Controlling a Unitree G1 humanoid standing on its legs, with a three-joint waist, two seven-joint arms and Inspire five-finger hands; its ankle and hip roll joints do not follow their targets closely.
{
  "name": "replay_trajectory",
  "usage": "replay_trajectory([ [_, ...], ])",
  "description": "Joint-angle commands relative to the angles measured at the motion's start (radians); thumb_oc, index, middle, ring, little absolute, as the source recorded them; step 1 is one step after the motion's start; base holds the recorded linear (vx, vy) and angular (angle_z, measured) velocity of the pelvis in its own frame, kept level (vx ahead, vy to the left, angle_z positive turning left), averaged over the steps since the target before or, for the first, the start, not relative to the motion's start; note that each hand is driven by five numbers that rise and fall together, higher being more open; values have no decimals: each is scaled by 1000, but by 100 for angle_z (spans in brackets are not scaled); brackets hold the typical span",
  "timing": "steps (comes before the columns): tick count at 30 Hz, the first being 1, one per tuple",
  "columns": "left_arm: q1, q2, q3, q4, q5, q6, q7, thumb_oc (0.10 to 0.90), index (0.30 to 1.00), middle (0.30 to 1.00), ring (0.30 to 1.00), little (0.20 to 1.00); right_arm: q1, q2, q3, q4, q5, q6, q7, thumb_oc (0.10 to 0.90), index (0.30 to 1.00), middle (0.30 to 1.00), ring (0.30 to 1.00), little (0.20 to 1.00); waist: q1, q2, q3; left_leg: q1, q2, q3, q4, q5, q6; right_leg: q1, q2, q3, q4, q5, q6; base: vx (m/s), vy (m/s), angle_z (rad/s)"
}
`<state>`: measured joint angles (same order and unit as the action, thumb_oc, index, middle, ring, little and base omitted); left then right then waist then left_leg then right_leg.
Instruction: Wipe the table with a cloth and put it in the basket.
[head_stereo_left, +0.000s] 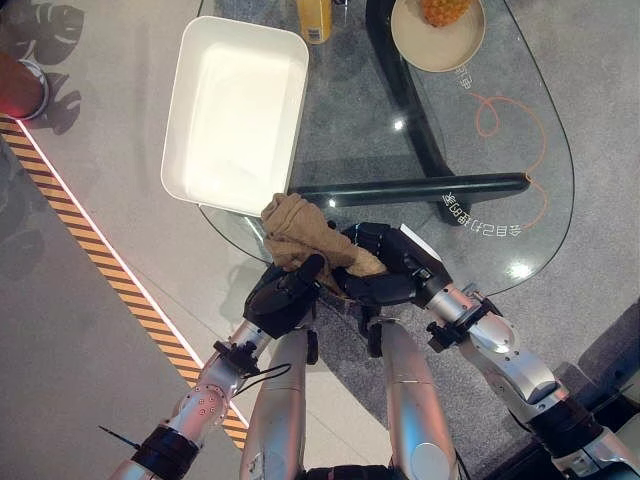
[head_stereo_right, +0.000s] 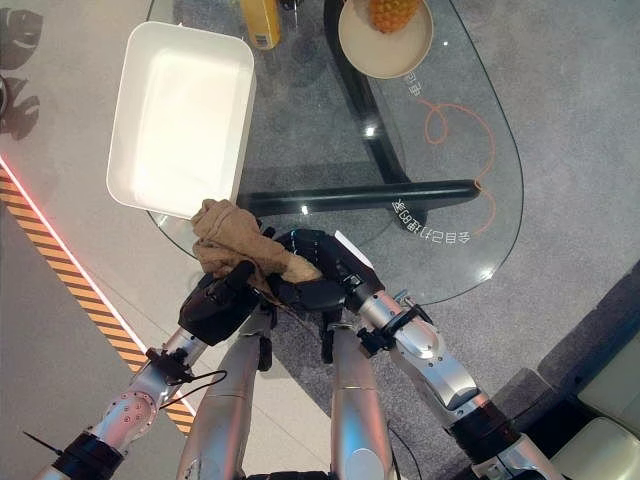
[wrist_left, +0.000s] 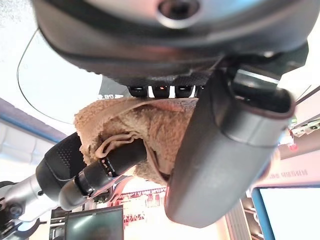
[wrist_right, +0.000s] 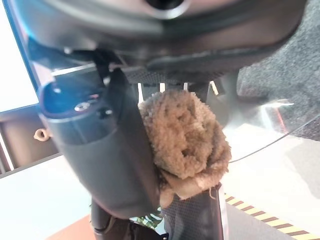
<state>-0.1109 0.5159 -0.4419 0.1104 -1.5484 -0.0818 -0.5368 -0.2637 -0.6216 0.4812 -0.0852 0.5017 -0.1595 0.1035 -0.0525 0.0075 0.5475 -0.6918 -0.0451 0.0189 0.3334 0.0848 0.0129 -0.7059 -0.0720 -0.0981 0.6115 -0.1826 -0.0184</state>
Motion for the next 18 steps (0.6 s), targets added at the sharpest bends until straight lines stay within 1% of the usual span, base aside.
replay_trajectory([
  [1,-31,-67,-22,-200,-29,2,-180,800,900,900,900,900,-21,18,30,-61,41,-20,-37,100,300,300,300,200,13,-4,-27,-36,-39,40,214,-172,42,26,67,18,-163,131,-2,0,0,0],
  [2,-32,-74,-31,-209,-27,10,-218,800,900,900,900,900,-21,37,36,-46,64,-9,-38,100,300,300,300,200,12,-1,-27,-35,-38,42,209,-171,42,27,67,18,-167,131,-4,0,0,0],
  [3,-35,-77,-39,-215,-28,13,-232,800,900,900,900,900,-24,47,41,-39,85,-1,-33,100,300,300,300,200,12,1,-27,-34,-39,42,207,-169,42,28,68,19,-169,132,-6,0,0,0],
  [6,-44,-80,-55,-229,-38,4,-254,800,900,900,900,900,-29,70,58,-13,107,19,-9,100,300,300,300,200,11,7,-27,-31,-39,43,203,-168,40,29,68,22,-170,131,-9,10,33,-1],
  [8,-51,-80,-61,-233,-53,-6,-259,800,900,900,900,900,-35,76,67,-3,119,33,31,100,300,300,300,200,11,11,-27,-32,-40,44,202,-167,40,27,68,22,-170,130,-10,0,0,0],
  [9,-55,-78,-61,-235,-68,-13,-262,800,900,900,900,900,-40,76,72,-1,130,58,77,100,300,300,300,200,12,12,-27,-32,-40,44,201,-167,39,27,68,23,-171,130,-11,0,0,0],
  [10,-57,-78,-61,-236,-72,-16,-262,800,900,900,900,900,-41,76,74,0,130,63,93,100,300,300,300,200,12,12,-27,-32,-40,44,201,-167,38,27,68,23,-171,130,-11,0,0,0],
  [11,-60,-78,-58,-232,-84,-28,-265,800,900,900,900,900,-46,72,86,-3,114,92,147,100,300,300,300,200,13,12,-27,-32,-40,44,201,-167,37,26,66,22,-171,129,-10,0,0,0],
  [13,-66,-79,-59,-230,-105,-42,-260,800,900,900,900,900,-55,62,105,-6,97,114,193,100,300,300,300,200,16,12,-27,-34,-39,44,203,-167,36,24,64,19,-169,130,-10,0,0,0],
  [16,-69,-78,-53,-223,-124,-50,-264,800,900,900,900,900,-65,47,116,-5,91,117,217,100,300,300,300,200,19,11,-27,-31,-41,42,200,-167,36,25,65,19,-169,131,-9,2,-3,1],
  [18,-68,-79,-47,-219,-138,-82,-273,800,900,900,900,900,-75,33,123,-6,83,118,226,100,300,300,300,200,22,10,-27,-31,-41,40,196,-163,36,20,65,17,-167,133,-8,0,0,0],
])
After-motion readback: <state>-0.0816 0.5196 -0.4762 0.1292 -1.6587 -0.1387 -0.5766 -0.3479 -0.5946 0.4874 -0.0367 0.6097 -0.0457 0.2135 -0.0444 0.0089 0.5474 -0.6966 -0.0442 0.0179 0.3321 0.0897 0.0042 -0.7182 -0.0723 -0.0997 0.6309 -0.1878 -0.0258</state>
